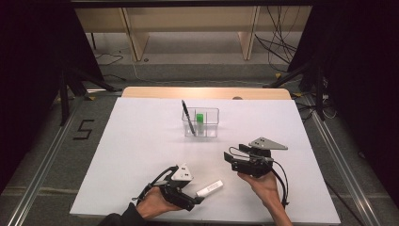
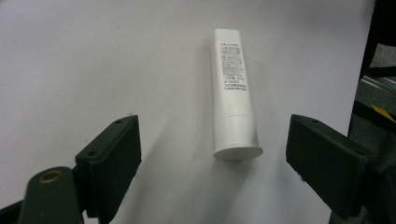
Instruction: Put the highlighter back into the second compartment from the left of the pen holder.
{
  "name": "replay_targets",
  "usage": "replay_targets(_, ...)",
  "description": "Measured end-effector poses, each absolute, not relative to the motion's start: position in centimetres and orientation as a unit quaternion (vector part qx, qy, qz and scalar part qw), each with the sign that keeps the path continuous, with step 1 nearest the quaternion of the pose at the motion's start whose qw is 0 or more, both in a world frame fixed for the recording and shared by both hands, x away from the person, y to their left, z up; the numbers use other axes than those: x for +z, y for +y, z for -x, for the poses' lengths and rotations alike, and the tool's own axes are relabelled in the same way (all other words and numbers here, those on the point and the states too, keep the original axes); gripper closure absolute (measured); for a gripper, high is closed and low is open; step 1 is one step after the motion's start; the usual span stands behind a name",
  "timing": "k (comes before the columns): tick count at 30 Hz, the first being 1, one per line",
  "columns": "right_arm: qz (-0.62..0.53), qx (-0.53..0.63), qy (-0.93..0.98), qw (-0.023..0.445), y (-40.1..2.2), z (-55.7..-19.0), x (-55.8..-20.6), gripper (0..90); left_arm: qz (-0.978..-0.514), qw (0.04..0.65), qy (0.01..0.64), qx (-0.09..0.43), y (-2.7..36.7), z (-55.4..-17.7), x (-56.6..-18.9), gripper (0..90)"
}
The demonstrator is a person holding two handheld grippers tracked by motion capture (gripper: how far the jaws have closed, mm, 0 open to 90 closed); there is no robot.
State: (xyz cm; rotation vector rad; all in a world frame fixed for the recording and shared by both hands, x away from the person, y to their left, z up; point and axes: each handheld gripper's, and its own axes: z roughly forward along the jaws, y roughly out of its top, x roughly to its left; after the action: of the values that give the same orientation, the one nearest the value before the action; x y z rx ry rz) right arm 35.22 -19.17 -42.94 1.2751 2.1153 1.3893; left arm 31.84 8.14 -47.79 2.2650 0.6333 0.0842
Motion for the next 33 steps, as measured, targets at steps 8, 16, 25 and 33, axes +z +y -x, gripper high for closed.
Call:
replay_targets(8, -0.445, 0.484, 0.740, 0.145, -19.5, -34.4, -43.3, 27.3, -0.896, 0.369, 0.246, 0.036, 7.9, -31.9, -47.7, 18.8)
replay_targets(16, -0.443, 0.481, 0.743, 0.146, -20.0, -33.3, -43.8, 25.9, -0.902, 0.354, 0.243, 0.037, 7.8, -32.3, -47.1, 19.0)
replay_targets(25, -0.439, 0.478, 0.746, 0.148, -20.4, -32.3, -44.2, 24.3, -0.920, 0.319, 0.225, 0.038, 7.1, -32.5, -46.7, 20.1)
replay_targets(33, -0.438, 0.472, 0.750, 0.148, -20.5, -31.6, -44.6, 24.0, -0.927, 0.304, 0.218, 0.039, 6.6, -32.3, -46.8, 21.5)
